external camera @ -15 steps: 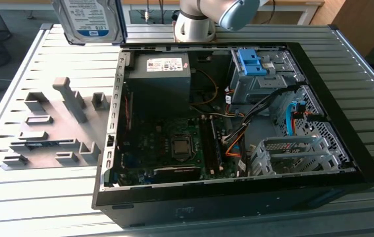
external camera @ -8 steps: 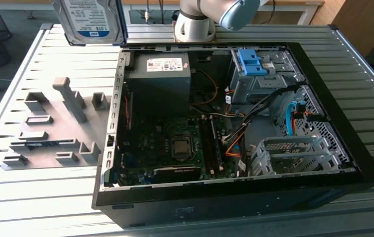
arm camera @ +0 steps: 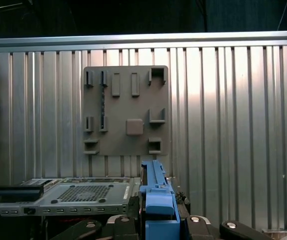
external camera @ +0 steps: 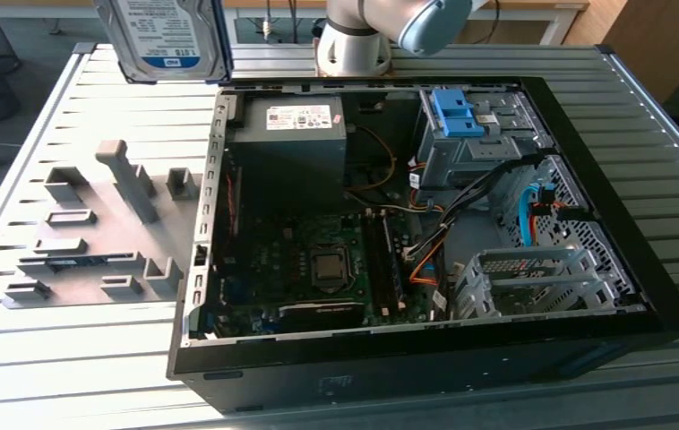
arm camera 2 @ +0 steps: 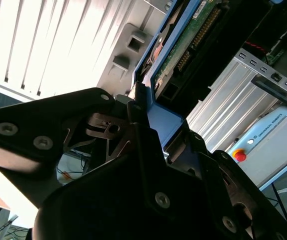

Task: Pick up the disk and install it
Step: 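Pick up the disk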

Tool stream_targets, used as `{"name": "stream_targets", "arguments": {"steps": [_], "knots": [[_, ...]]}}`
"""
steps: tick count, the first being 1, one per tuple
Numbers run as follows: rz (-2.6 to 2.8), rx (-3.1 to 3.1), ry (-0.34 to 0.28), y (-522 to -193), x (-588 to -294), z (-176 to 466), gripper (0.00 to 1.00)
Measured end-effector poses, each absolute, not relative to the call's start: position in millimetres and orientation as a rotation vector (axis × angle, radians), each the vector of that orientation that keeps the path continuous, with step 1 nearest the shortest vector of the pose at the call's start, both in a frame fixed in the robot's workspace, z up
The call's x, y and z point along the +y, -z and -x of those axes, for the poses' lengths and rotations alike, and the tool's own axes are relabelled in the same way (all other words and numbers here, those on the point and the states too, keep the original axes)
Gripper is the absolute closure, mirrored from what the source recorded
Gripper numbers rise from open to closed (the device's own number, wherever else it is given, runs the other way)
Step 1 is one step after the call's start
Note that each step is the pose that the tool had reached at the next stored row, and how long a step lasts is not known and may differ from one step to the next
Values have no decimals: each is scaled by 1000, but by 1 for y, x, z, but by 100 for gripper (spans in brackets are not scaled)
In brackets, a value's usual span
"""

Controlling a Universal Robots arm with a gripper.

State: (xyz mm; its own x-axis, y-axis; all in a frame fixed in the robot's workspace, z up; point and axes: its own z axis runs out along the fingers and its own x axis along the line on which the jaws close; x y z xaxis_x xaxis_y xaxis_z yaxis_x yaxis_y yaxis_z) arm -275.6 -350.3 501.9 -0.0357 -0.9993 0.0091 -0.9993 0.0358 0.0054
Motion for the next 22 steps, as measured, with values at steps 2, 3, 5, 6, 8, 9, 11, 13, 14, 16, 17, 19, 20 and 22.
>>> {"name": "stream_targets", "arguments": {"steps": [2, 3, 5, 6, 8, 9, 11, 13, 14, 16, 17, 19, 20, 22], "knots": [[-2174, -2253, -4, -502, -351, 275, 64], [-2174, -2253, -4, -502, -351, 275, 64], [-2174, -2253, -4, -502, -351, 275, 64], [-2174, -2253, -4, -502, -351, 274, 64], [-2174, -2253, -4, -502, -351, 274, 64], [-2174, -2253, -4, -502, -351, 274, 64], [-2174, -2253, -4, -502, -352, 273, 64], [-2174, -2253, -4, -502, -353, 273, 64], [-2174, -2253, -4, -502, -355, 273, 64], [-2174, -2253, -4, -502, -357, 273, 64], [-2174, -2253, -4, -502, -359, 273, 64], [-2174, -2253, -4, -502, -362, 273, 64], [-2174, -2253, -4, -502, -363, 273, 64], [-2174, -2254, -4, -502, -364, 272, 64]]}}
